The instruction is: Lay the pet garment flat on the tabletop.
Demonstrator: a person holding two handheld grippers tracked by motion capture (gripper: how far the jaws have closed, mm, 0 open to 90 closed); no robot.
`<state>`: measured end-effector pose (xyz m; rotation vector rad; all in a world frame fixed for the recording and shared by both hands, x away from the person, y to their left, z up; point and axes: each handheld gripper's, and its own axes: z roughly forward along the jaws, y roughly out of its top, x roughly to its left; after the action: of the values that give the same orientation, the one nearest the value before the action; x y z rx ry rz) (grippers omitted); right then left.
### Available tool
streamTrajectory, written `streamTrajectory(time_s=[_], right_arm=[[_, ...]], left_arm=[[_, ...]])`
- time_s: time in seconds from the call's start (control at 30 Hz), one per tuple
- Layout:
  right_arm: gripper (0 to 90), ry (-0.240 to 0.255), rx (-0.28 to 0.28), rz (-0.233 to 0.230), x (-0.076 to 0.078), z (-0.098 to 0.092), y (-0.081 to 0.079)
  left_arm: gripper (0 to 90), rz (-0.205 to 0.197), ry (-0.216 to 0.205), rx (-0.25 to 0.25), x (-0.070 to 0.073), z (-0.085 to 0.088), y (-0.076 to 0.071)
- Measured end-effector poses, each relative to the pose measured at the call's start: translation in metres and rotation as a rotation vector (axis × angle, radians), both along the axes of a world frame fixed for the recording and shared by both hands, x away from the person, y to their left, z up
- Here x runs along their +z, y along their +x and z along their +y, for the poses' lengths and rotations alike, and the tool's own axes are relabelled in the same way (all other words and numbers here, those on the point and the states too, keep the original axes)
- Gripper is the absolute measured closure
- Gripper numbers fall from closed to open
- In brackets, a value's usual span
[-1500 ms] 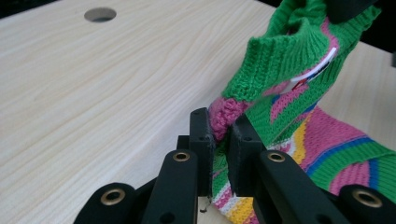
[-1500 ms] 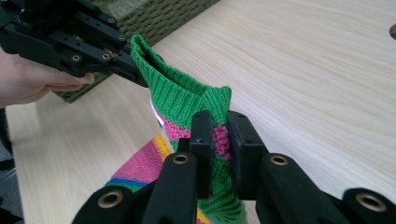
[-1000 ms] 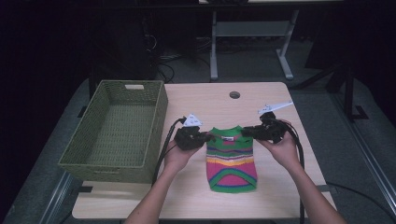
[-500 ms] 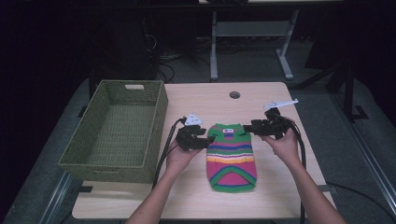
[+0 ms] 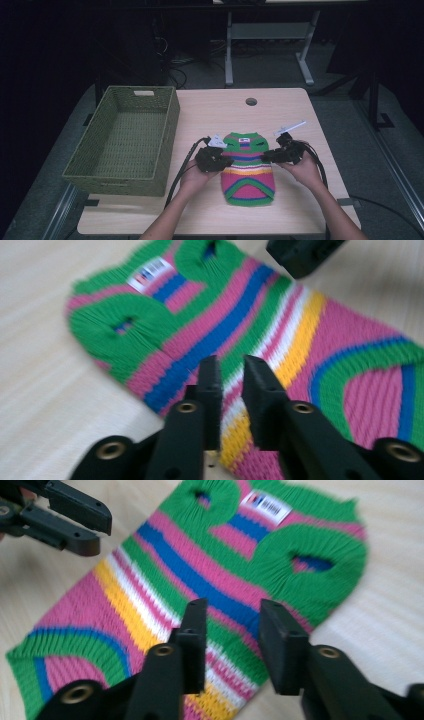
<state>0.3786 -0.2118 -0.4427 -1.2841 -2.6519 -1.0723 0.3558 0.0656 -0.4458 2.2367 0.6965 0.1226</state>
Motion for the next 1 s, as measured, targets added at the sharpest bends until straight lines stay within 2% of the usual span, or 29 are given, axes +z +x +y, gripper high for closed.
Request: streamTrajectory(time_s=[0.07,0.1,0.13,0.2,0.23,0.33,0.43,0.57,0.6,0.73,0.8,1.0], right_arm=[[75.8,-0.013,0.005,0.009,-0.003,0.002,0.000],[76.5,-0.018,0.007,0.018,-0.006,0.003,0.001],[76.5,-0.025,0.003,0.028,-0.008,0.004,0.001],[76.5,-0.029,0.001,0.039,-0.012,0.006,0.002],[76.4,-0.030,-0.002,0.040,-0.014,0.007,0.003],[74.8,-0.014,-0.016,0.031,-0.015,0.007,0.006],[73.9,0.008,-0.026,0.029,-0.017,0.007,0.009],[69.7,0.028,-0.034,0.046,-0.018,0.006,0.011],[66.8,0.029,-0.033,0.042,-0.017,0.005,0.011],[62.7,0.053,-0.025,0.028,-0.012,0.003,0.009],[61.3,0.073,-0.028,0.029,-0.010,0.001,0.007],[54.8,0.132,-0.001,0.038,-0.005,-0.007,0.003]], left_arm=[[81.6,0.025,0.049,-0.033,-0.006,-0.005,-0.001],[81.5,0.035,0.056,-0.033,-0.008,-0.006,-0.001],[81.5,0.038,0.085,-0.050,-0.010,-0.007,-0.001],[80.4,0.027,0.108,-0.062,-0.011,-0.008,-0.002],[80.3,0.033,0.094,-0.048,-0.012,-0.009,-0.002],[76.9,0.022,0.124,-0.042,-0.011,-0.006,0.002],[71.5,0.025,0.107,-0.011,-0.013,-0.004,0.004],[68.8,0.026,0.106,-0.008,-0.012,-0.004,0.004],[65.9,0.010,0.115,-0.007,-0.011,-0.005,0.002],[58.2,0.005,0.108,-0.002,-0.006,-0.004,0.000],[54.9,0.023,0.084,0.002,-0.005,-0.002,0.000],[50.7,0.028,0.056,0.010,-0.002,0.004,-0.002]])
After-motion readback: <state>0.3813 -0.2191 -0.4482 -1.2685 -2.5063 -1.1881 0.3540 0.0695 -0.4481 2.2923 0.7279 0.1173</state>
